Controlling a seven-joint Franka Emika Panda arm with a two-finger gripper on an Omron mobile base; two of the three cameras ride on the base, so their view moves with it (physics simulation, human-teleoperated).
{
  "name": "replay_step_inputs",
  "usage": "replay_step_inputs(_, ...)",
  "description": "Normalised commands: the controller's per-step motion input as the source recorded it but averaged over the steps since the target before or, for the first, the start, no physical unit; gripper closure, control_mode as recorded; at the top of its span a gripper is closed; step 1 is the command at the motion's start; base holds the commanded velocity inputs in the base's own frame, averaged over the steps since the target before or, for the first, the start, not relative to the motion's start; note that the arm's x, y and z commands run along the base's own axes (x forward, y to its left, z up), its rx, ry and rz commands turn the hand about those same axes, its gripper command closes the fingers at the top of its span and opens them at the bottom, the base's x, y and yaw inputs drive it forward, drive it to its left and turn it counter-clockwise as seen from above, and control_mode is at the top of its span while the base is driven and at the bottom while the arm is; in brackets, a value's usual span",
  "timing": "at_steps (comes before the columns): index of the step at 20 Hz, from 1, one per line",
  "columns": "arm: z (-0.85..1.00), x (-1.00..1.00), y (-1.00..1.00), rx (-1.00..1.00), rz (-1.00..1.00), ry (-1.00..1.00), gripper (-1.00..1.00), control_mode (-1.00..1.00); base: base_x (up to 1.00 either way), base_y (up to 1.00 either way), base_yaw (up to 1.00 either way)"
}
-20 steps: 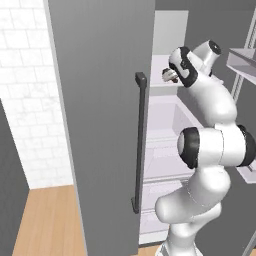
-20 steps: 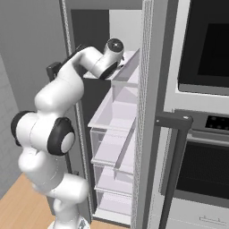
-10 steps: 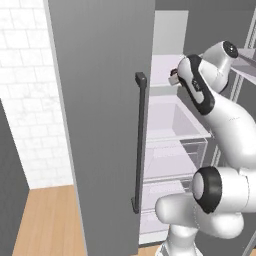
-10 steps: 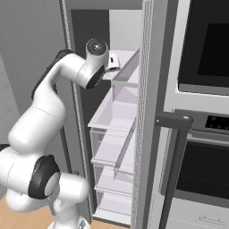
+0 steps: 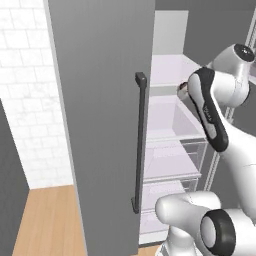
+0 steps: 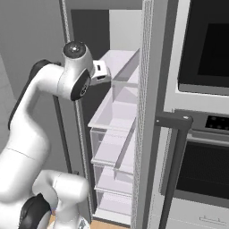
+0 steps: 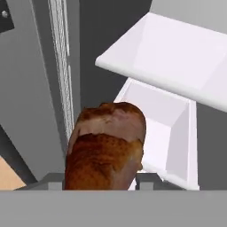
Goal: Place one cucumber and one chicken drumstick in each tupperware on the nearby counter, to pack two identical lunches.
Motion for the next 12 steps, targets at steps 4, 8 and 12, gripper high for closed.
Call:
replay_step_inputs(4,-0.84,-1.0,0.07,-0.12,-0.07,0.0,1.0,-1.0,0.0,0.0,0.0)
replay_step_inputs(8,-0.8,-1.0,0.33,-0.13,-0.05,0.0,1.0,-1.0,0.0,0.0,0.0)
replay_step_inputs(12,-0.62,-0.93,0.39,-0.09,-0.02,0.0,1.0,-1.0,0.0,0.0,0.0)
